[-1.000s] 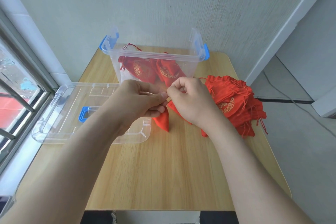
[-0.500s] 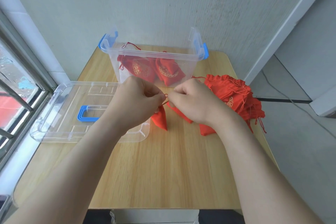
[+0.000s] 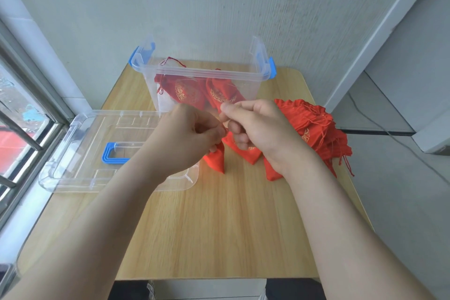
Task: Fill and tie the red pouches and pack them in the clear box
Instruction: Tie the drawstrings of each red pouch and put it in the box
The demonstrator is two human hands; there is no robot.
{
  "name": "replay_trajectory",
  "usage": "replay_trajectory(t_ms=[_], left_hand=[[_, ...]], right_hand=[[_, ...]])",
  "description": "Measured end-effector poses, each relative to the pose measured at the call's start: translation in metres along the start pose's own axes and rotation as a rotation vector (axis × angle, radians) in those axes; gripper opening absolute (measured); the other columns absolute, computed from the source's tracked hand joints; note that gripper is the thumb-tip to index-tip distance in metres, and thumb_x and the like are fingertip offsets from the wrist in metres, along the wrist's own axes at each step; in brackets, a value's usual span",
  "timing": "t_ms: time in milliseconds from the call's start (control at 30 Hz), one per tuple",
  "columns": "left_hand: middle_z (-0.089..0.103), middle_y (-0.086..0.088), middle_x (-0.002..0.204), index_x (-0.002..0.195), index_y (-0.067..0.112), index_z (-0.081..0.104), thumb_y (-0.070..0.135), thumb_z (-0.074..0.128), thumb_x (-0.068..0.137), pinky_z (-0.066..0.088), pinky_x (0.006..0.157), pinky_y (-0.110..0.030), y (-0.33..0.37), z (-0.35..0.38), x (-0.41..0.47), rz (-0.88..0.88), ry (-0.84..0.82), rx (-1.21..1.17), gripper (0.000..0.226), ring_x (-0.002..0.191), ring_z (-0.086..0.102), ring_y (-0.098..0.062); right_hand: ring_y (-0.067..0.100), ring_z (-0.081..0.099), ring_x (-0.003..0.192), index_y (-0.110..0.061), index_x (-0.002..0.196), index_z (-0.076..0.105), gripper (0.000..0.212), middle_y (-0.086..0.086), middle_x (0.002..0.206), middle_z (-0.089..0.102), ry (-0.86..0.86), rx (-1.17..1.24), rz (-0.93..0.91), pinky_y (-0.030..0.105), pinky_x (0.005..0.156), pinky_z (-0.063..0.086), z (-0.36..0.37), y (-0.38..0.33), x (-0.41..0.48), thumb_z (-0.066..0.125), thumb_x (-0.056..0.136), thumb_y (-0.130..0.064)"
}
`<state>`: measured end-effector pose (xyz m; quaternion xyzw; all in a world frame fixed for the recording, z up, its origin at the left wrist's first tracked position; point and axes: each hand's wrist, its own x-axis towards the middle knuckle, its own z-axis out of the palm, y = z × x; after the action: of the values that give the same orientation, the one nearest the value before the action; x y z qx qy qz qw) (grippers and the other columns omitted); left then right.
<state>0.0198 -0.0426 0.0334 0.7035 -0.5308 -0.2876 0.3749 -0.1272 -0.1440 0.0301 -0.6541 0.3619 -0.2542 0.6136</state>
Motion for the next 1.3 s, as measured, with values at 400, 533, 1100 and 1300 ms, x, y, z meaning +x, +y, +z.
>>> replay_trajectory(t_ms=[400, 533, 1100, 1300], left_hand=[[0.078, -0.016, 0.082, 0.088, 0.002, 0.079, 0.007, 0.063, 0.102, 0.064, 0.088, -0.050, -0.001, 0.007, -0.017, -0.163, 0.074, -0.270, 0.022, 0.080, 0.078, -0.028], [0.080, -0.004, 0.080, 0.090, 0.009, 0.081, 0.013, 0.063, 0.103, 0.062, 0.089, -0.046, -0.001, 0.009, -0.039, -0.148, 0.040, -0.227, 0.022, 0.085, 0.077, -0.024], [0.080, 0.007, 0.078, 0.109, 0.019, 0.072, 0.015, 0.090, 0.078, 0.051, 0.069, -0.025, 0.008, 0.020, -0.079, -0.352, 0.164, -0.299, 0.036, 0.072, 0.072, -0.001], [0.079, 0.013, 0.078, 0.103, 0.021, 0.060, 0.012, 0.083, 0.085, 0.053, 0.065, -0.023, 0.011, 0.026, -0.083, -0.195, 0.248, -0.064, 0.031, 0.079, 0.073, 0.001]], right_hand=[[0.010, 0.070, 0.074, -0.027, 0.096, 0.075, 0.020, -0.015, 0.090, 0.074, 0.226, -0.489, -0.446, 0.026, 0.068, 0.056, 0.024, 0.032, -0.036, 0.078, 0.082, -0.013], [0.009, 0.068, 0.079, -0.022, 0.105, 0.080, 0.024, -0.009, 0.091, 0.072, 0.208, -0.642, -0.595, 0.024, 0.070, 0.051, 0.019, 0.037, -0.048, 0.086, 0.083, -0.013], [0.032, 0.057, 0.084, 0.000, 0.101, 0.074, 0.028, 0.010, 0.090, 0.054, 0.119, -1.145, -0.667, 0.045, 0.057, 0.051, 0.036, 0.036, -0.092, 0.061, 0.083, 0.016], [0.029, 0.059, 0.075, -0.010, 0.094, 0.076, 0.017, 0.005, 0.087, 0.055, 0.180, -1.006, -0.536, 0.043, 0.064, 0.049, 0.033, 0.030, -0.103, 0.063, 0.092, 0.000]])
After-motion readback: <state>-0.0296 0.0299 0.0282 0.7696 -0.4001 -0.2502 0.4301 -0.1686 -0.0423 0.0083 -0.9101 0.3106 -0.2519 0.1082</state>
